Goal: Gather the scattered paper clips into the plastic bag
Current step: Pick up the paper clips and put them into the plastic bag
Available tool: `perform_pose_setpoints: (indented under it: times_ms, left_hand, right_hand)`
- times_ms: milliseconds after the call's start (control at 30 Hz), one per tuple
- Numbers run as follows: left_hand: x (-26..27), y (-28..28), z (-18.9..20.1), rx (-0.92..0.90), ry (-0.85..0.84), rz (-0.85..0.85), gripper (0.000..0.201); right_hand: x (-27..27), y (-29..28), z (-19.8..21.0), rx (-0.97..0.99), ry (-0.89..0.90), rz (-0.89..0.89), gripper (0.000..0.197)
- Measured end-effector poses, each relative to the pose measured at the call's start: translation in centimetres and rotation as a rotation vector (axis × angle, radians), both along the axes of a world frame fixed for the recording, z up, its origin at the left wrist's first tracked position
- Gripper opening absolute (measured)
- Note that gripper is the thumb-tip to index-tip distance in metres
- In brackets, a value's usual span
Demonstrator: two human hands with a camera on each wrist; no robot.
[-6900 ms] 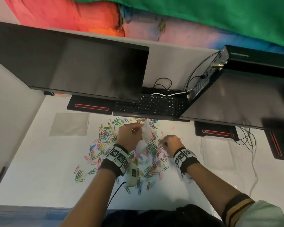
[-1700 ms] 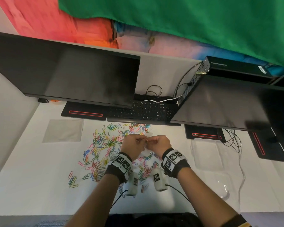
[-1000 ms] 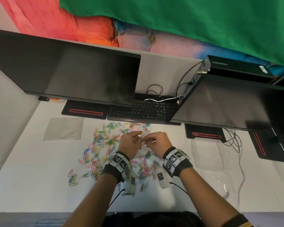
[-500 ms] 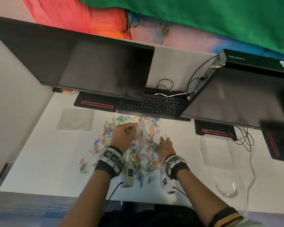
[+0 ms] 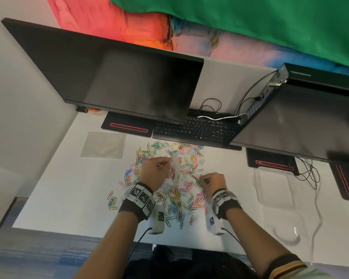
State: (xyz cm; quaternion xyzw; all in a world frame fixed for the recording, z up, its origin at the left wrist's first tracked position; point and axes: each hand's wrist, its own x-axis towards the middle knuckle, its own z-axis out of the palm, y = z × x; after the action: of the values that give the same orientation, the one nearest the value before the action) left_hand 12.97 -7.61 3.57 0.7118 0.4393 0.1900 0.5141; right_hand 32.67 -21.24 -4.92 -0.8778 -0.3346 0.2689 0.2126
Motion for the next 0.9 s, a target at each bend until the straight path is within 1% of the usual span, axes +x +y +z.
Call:
perform_pose_setpoints:
  times_ms: [67,133,200,267,333,367,433,500,633,667,800,900]
  left_hand:
    - [0.1,-0.1,-0.1,0.019,0.008,-0.028,0.02]
    - [0.3,-0.1,0.0,0.022,-0.001,-0.049,0.019]
    - [0.7,-0.3,0.0,0.007,-0.003,-0.072,0.018]
    - [1.2,-0.4,-0.2,0.001,-0.002,-0.092,0.018]
    - [1.7,-0.5,-0.3,-0.01,-0.002,-0.101,0.017]
    - [1.9,-0.6,-0.3,-0.012,-0.001,-0.105,0.017]
    - [2.3,-0.8,0.0,-0.005,0.008,-0.126,0.017]
    - [2.7,-1.0,0.1,-0.008,0.012,-0.146,0.017]
    - [3.0,-1.4,-0.1,0.009,0.034,-0.129,0.018]
    - [3.1,-1.4,-0.2,0.023,0.037,-0.125,0.018]
    - [3.3,-1.3,-0.2,0.018,0.039,-0.131,0.018]
    - [3.5,-1.3,-0.3,0.023,0.049,-0.134,0.018]
  right_hand:
    - [0.6,-0.4,1.7,0.076,0.309,-0.27,0.015]
    - [1.0,-0.5,3.7,0.155,0.585,-0.41,0.022]
    - [1.2,-0.3,5.7,0.35,0.862,-0.506,0.027]
    - [0.9,0.2,7.5,0.489,1.065,-0.543,0.029]
    - [0.2,0.7,9.0,0.528,1.177,-0.512,0.026]
    - [-0.2,1.0,9.4,0.528,1.2,-0.484,0.026]
    - [-1.2,1.7,9.8,0.491,1.197,-0.432,0.029]
    - [-2.3,2.5,9.7,0.43,1.138,-0.386,0.028]
    - [-3.9,3.9,9.3,0.353,0.903,-0.391,0.016]
    - [-4.0,4.2,9.2,0.336,0.852,-0.391,0.016]
    - [-3.9,5.0,8.9,0.224,0.604,-0.239,0.018]
    - [-4.1,5.1,9.1,0.202,0.557,-0.177,0.019]
